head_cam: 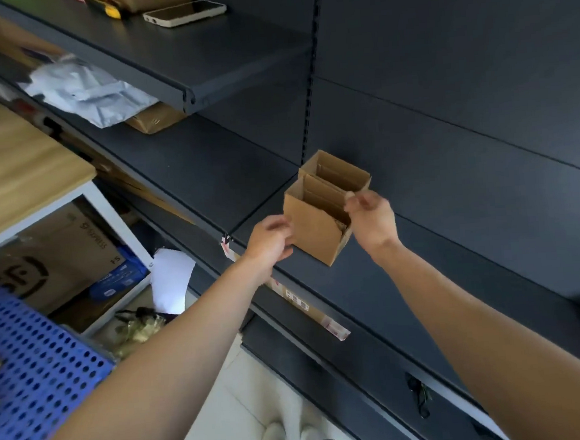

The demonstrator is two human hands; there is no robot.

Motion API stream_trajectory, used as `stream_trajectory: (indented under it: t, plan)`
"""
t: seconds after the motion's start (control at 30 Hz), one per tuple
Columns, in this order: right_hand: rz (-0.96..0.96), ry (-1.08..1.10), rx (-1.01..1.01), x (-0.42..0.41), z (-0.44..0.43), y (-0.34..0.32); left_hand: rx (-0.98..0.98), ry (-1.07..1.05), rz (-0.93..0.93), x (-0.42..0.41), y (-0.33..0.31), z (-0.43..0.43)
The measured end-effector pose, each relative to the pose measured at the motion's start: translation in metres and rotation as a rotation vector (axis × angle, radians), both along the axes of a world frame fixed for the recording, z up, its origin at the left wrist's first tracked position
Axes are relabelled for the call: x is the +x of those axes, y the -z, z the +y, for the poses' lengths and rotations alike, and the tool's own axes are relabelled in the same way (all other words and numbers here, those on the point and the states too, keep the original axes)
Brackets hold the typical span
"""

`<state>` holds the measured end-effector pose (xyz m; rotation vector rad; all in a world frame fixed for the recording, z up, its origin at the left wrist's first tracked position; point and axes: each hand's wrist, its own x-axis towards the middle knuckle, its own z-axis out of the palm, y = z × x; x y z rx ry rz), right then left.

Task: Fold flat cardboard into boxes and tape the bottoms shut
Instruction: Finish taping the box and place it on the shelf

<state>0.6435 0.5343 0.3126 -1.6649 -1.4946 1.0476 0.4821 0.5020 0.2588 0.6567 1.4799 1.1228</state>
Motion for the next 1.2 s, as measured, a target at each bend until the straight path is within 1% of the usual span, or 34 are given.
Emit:
stream_trajectory:
  t: [0.07, 0.17, 0.2, 0.23, 0.3, 0.37, 0.47, 0.6, 0.73, 0.97, 1.2]
  plan:
    - [-0.181, -0.28, 0.114, -0.018, -0.003, -0.01, 0.074, -0.013, 0.193, -0.009, -0.006, -0.015]
    - [-0.606, -0.646, 0.346, -0.05, -0.007, -0.019, 0.159, -0.029, 0.524, -0.031, -0.021, -0.047]
    - [-0.698, -0.732, 0.425, -0.061, -0.011, -0.023, 0.162, -0.037, 0.632, -0.039, -0.028, -0.06]
    - [-0.756, -0.807, 0.488, -0.073, -0.017, -0.028, 0.162, -0.048, 0.741, -0.047, -0.035, -0.074]
    - [-0.814, -0.924, 0.599, -0.096, -0.031, -0.041, 0.141, -0.072, 0.96, -0.062, -0.054, -0.105]
    - [-0.82, -0.996, 0.711, -0.118, -0.05, -0.058, 0.095, -0.098, 1.149, -0.075, -0.076, -0.137]
    - [-0.771, -1.073, 0.866, -0.149, -0.083, -0.088, 0.033, -0.197, 1.36, -0.092, -0.109, -0.184]
    - [-0.688, -1.142, 1.039, -0.186, -0.132, -0.128, -0.017, -0.355, 1.551, -0.111, -0.151, -0.245]
    - [-0.622, -1.161, 1.175, -0.22, -0.185, -0.161, -0.052, -0.457, 1.728, -0.135, -0.18, -0.304]
    - [-0.508, -1.172, 1.282, -0.284, -0.287, -0.189, -0.148, -0.541, 1.899, -0.182, -0.213, -0.405]
    - [-0.433, -1.19, 1.325, -0.343, -0.364, -0.192, -0.206, -0.592, 1.968, -0.23, -0.225, -0.486]
